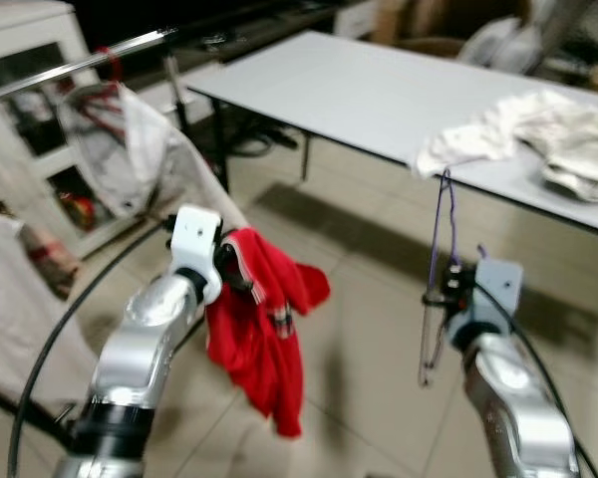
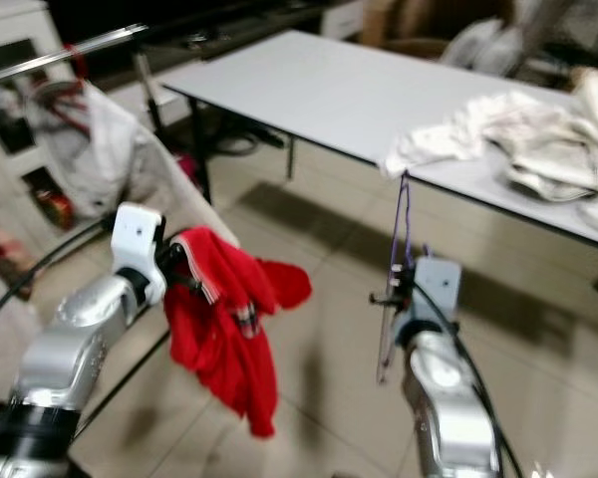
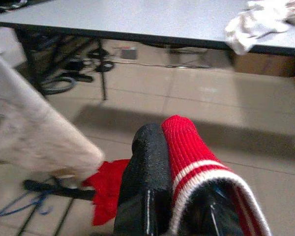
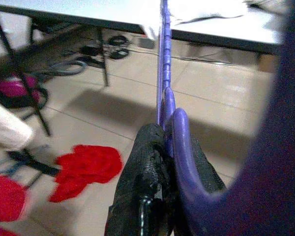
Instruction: Hang hanger
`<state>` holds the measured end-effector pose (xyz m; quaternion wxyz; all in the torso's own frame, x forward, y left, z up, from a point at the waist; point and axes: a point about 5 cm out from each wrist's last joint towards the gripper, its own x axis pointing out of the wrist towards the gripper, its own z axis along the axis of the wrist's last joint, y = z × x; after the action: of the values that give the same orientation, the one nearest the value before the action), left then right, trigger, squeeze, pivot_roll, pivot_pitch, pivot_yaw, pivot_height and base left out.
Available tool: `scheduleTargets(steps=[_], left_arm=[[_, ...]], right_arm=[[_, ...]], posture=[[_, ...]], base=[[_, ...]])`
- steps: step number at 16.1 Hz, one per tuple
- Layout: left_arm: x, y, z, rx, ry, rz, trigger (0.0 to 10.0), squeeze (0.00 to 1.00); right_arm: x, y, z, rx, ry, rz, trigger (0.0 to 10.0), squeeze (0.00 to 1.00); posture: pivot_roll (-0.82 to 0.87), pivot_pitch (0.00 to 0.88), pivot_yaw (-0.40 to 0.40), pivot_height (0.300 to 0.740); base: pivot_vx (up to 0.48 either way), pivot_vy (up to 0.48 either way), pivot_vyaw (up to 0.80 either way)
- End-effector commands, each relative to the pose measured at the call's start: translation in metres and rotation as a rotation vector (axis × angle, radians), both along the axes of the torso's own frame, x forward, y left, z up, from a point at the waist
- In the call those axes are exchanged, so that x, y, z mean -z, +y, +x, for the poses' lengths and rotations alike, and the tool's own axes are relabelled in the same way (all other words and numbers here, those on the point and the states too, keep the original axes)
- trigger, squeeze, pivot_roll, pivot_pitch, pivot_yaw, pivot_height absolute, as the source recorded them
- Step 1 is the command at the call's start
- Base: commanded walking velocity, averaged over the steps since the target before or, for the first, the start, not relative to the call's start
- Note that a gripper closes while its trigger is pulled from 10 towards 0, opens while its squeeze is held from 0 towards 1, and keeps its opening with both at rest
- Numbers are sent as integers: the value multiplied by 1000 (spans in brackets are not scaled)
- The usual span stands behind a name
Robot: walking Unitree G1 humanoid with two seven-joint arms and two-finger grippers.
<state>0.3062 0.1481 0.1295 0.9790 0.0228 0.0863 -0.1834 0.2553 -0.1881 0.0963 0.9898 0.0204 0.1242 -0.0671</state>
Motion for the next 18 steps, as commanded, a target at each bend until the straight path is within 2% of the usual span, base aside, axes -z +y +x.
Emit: scheduleTargets(steps=[1,3,6,11,13,18], left_arm=[[-10,-2,2,8,-51,5,10000,0],[-13,3,4,-33,-56,-29,10000,0],[-14,4,3,-32,-65,-24,10000,0],[-14,3,3,-16,-65,-31,10000,0],[-15,2,4,-14,-67,-33,10000,0],[-15,3,4,-16,-68,-33,10000,0]], right_arm=[[-5,-1,3,-5,-13,2,10000,0],[-5,-7,2,-5,-12,4,10000,0],[-4,-5,1,-10,-9,6,10000,0],[-3,11,-3,-22,-8,17,10000,0],[-6,16,-4,-22,-12,27,10000,0],[-14,21,-5,-26,-20,30,10000,0]], posture=[[-178,0,26,740],[-174,0,24,740],[-170,0,24,740],[-172,0,31,740],[-174,0,32,740],[-171,0,31,740]], base=[[0,-262,0],[0,0,0],[0,0,0],[0,0,0],[0,328,0],[0,365,-728]])
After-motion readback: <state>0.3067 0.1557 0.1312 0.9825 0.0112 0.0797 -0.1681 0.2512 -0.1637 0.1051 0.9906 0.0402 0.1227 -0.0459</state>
